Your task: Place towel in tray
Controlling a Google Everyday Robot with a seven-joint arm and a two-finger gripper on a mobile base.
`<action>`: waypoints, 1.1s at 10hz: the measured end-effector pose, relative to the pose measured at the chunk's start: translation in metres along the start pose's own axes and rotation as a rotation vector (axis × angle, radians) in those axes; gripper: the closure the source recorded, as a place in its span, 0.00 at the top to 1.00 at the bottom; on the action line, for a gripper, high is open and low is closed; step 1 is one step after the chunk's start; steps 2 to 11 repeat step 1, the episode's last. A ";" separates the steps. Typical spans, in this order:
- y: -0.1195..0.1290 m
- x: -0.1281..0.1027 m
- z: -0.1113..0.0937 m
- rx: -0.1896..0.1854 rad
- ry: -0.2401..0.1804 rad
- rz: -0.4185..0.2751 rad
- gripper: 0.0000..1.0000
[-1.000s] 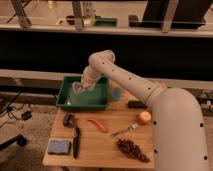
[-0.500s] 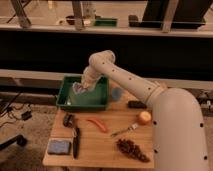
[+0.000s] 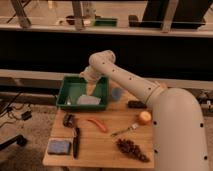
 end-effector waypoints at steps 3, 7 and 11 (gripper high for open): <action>0.000 0.000 0.000 0.000 0.000 0.000 0.80; 0.000 0.000 0.000 0.000 0.000 0.000 0.80; 0.000 0.000 0.000 0.000 0.000 0.000 0.80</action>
